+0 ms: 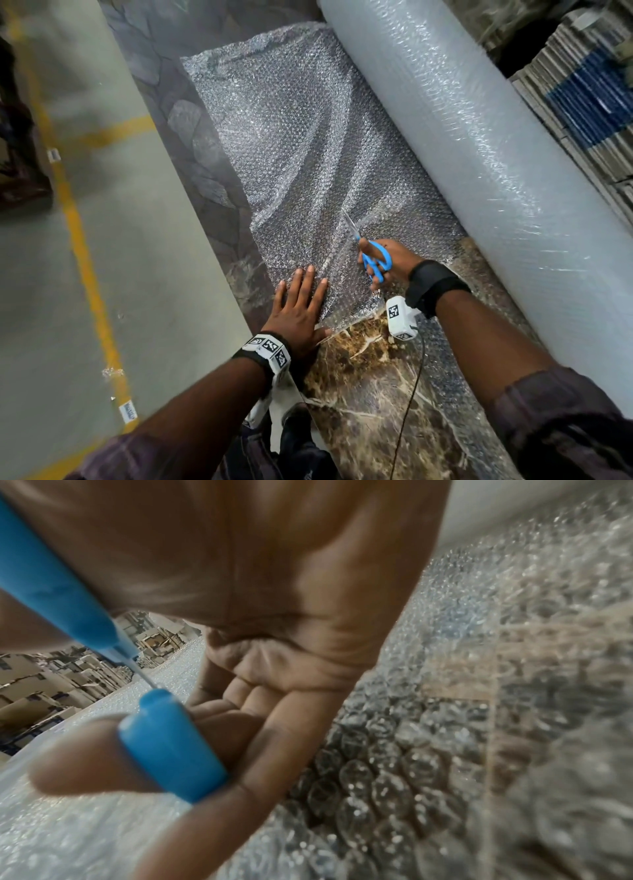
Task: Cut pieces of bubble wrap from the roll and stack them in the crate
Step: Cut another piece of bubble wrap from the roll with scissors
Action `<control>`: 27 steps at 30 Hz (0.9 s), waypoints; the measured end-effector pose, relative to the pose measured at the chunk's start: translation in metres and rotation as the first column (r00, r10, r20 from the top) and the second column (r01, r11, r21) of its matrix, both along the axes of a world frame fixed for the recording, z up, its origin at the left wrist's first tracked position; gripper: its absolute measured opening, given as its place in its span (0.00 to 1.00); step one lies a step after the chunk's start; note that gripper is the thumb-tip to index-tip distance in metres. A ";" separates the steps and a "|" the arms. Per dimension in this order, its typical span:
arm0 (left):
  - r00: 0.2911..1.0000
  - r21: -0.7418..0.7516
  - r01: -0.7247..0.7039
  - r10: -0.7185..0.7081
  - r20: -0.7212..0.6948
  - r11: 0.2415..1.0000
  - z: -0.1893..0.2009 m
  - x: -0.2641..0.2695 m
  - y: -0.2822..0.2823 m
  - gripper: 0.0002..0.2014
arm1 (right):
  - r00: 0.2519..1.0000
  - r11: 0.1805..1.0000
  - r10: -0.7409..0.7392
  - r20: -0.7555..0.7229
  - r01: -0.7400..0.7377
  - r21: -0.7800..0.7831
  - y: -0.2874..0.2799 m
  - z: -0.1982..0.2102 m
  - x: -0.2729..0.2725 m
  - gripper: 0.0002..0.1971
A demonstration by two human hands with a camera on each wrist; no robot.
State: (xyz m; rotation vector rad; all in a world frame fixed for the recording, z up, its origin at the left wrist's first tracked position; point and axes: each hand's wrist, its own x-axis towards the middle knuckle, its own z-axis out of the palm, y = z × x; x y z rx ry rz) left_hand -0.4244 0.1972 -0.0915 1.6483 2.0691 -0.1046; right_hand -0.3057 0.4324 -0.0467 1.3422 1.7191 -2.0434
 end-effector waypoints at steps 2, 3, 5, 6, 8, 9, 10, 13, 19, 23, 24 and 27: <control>1.000 -0.011 0.006 -0.006 0.006 1.000 0.000 0.000 0.000 0.48 | 1.000 1.000 -0.005 -0.006 0.005 0.004 0.001 0.001 -0.003 0.48; 1.000 -0.005 0.005 -0.005 0.009 1.000 -0.001 0.000 0.000 0.48 | 1.000 1.000 -0.004 -0.008 0.004 0.006 0.001 0.001 -0.006 0.49; 1.000 0.004 -0.001 0.001 0.020 1.000 0.000 0.000 0.000 0.48 | 1.000 1.000 -0.001 -0.007 0.001 0.008 0.003 0.001 -0.009 0.49; 1.000 0.006 -0.004 0.004 0.026 1.000 0.000 0.000 0.001 0.48 | 1.000 1.000 0.001 -0.006 -0.001 0.009 0.004 0.001 -0.011 0.50; 1.000 0.007 -0.005 0.005 0.030 1.000 -0.002 -0.001 0.000 0.48 | 1.000 1.000 -0.001 -0.007 0.001 0.009 0.006 0.000 -0.015 0.49; 1.000 0.011 -0.006 0.006 0.027 1.000 -0.002 -0.001 0.000 0.48 | 1.000 1.000 -0.004 -0.009 0.004 0.008 0.007 -0.001 -0.017 0.48; 1.000 0.020 -0.009 0.008 0.026 1.000 -0.002 -0.001 -0.001 0.48 | 1.000 1.000 -0.008 -0.009 0.008 0.008 0.007 -0.001 -0.018 0.46; 0.999 0.024 -0.010 0.010 0.033 1.000 -0.003 -0.001 -0.001 0.48 | 1.000 1.000 -0.022 -0.004 0.022 0.009 0.009 -0.004 -0.021 0.45; 1.000 0.026 -0.014 0.013 0.027 1.000 -0.004 -0.001 -0.001 0.48 | 1.000 1.000 -0.003 -0.011 0.003 0.029 0.009 -0.006 -0.023 0.30; 0.999 0.009 0.004 -0.005 0.035 1.000 -0.002 -0.002 -0.002 0.48 | 1.000 1.000 -0.007 -0.006 0.008 0.015 0.004 -0.006 -0.018 0.39; 0.999 0.009 0.006 -0.007 0.035 1.000 -0.001 -0.002 -0.002 0.48 | 1.000 1.000 -0.019 -0.003 0.018 -0.005 0.002 -0.006 -0.015 0.43; 0.999 -0.013 0.006 -0.006 0.039 1.000 0.004 -0.002 -0.001 0.47 | 0.999 0.999 -0.038 0.015 0.038 -0.024 -0.001 -0.005 -0.005 0.47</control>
